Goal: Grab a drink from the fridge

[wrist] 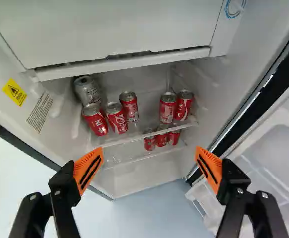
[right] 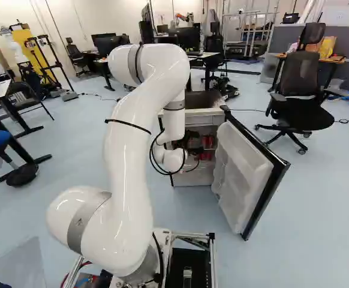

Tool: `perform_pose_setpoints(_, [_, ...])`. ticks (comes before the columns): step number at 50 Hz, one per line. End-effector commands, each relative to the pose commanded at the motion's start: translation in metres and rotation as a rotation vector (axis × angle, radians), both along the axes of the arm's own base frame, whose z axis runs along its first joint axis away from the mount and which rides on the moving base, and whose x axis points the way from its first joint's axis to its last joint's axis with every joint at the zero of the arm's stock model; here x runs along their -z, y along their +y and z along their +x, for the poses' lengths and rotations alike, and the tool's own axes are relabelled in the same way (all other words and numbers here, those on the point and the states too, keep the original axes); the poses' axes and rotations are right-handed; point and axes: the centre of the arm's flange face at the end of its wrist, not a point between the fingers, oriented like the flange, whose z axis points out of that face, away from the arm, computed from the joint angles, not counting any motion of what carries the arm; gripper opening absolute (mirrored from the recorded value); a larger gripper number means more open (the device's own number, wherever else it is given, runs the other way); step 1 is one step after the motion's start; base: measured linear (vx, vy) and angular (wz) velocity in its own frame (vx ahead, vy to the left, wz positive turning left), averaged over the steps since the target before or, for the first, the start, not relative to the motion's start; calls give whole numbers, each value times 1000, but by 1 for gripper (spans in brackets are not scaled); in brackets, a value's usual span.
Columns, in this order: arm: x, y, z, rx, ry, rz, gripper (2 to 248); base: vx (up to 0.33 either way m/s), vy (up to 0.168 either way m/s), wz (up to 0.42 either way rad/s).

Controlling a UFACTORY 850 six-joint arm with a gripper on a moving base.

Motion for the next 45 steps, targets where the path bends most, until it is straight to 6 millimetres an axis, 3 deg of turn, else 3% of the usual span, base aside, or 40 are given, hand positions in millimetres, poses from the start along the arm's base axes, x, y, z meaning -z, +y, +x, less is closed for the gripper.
perform_pose_setpoints(45, [62,-11,56,61,-127,-39,247,0,0,0])
